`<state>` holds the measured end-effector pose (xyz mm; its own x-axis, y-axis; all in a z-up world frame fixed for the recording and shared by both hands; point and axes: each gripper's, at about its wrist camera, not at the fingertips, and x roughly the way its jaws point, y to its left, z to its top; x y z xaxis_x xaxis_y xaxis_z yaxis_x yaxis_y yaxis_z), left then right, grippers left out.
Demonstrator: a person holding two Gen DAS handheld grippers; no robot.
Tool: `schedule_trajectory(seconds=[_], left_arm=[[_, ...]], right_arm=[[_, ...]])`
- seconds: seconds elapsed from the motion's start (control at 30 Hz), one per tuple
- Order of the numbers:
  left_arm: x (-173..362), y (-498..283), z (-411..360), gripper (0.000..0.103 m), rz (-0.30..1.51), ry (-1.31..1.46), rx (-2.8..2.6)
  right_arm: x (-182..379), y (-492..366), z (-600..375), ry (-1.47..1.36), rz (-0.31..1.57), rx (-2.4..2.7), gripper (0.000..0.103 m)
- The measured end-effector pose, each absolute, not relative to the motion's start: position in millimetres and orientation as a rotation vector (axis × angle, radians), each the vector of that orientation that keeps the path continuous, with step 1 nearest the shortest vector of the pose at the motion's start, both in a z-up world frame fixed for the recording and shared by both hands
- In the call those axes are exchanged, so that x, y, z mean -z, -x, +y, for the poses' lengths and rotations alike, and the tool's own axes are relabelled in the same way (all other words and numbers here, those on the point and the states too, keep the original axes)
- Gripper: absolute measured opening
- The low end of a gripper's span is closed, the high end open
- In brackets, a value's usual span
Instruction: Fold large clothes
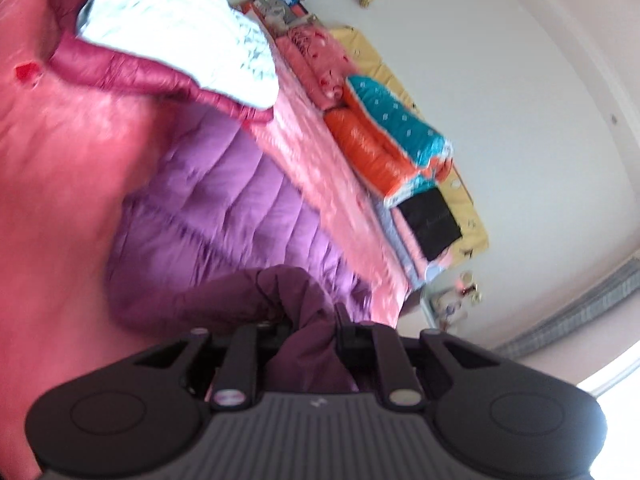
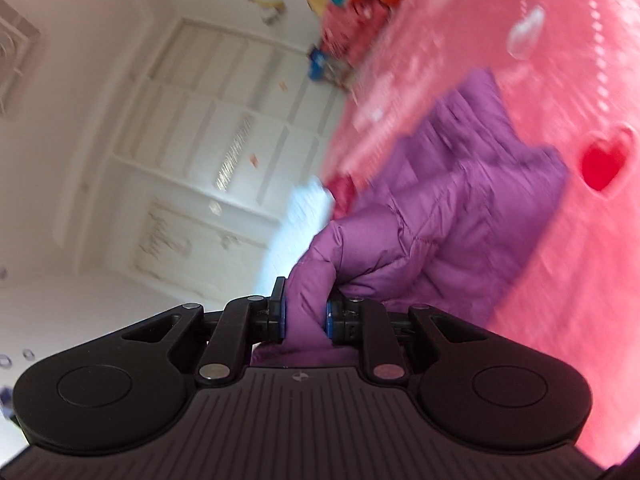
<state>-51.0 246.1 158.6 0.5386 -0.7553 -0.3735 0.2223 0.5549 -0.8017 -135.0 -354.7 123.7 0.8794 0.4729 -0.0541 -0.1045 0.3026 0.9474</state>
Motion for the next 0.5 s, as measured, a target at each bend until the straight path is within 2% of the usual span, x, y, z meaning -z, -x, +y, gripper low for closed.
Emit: schedule_trajectory(seconds=[0.3, 0.5], left_arm=[[-164, -44, 233, 0.015, 0.751, 0.843, 0.542], [-148, -108, 216, 0.015, 0.745, 0.842, 0.386]], right_arm=[[-94, 60, -381, -1.344, 0.146, -0.345, 0.021], [-66, 20, -395, -1.346, 0.133, -0.245, 0.021]])
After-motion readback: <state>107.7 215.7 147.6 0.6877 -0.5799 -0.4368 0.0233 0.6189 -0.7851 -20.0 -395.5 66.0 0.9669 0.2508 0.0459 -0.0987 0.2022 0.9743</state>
